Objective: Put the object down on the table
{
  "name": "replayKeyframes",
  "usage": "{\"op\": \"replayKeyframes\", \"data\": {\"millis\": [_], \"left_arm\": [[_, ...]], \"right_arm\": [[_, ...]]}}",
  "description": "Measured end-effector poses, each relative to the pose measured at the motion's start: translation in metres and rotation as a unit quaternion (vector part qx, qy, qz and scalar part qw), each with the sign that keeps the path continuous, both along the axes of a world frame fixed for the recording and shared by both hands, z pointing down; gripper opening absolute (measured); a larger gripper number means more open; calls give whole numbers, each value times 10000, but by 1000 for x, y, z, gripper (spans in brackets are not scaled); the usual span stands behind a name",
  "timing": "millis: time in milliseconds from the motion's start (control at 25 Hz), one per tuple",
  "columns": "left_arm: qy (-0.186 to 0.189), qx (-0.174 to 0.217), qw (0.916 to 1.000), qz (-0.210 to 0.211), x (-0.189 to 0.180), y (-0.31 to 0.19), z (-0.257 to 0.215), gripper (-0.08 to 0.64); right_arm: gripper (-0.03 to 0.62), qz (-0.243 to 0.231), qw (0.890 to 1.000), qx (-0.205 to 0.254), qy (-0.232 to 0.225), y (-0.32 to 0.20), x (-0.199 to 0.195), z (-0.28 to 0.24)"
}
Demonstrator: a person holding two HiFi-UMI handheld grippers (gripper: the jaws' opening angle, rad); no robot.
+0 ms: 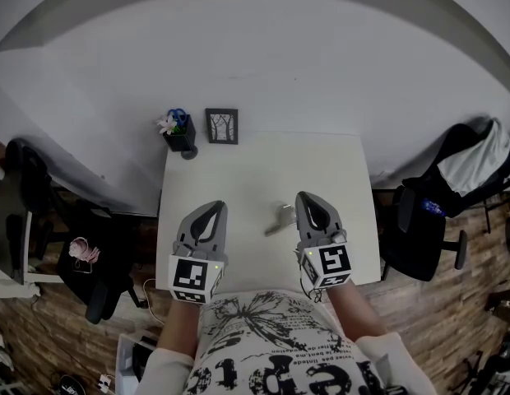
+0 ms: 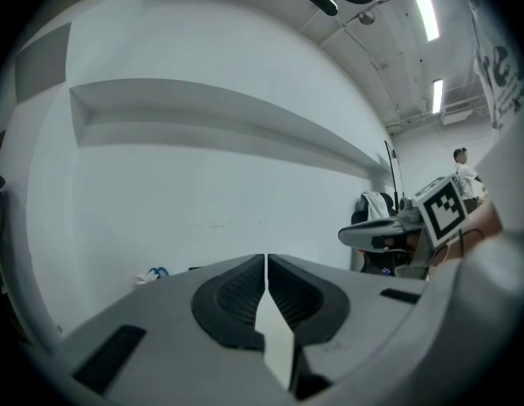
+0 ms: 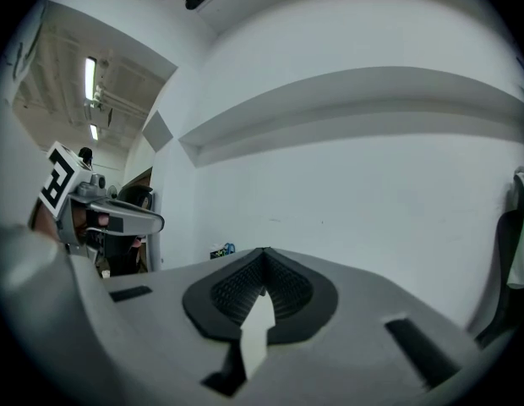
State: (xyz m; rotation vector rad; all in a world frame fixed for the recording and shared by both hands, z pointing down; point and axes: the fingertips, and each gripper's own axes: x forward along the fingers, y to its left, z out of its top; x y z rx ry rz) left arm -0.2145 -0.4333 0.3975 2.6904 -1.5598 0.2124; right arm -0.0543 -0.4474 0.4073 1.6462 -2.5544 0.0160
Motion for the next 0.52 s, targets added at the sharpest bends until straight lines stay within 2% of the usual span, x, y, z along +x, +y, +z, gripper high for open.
{"op": "replayKeyframes", "data": {"millis": [520], "left_arm": [[21,0,10000,66,9,-5,1,12]], "right_arm": [[-9,-102,9998,-173,-21,-5,4,10]]}}
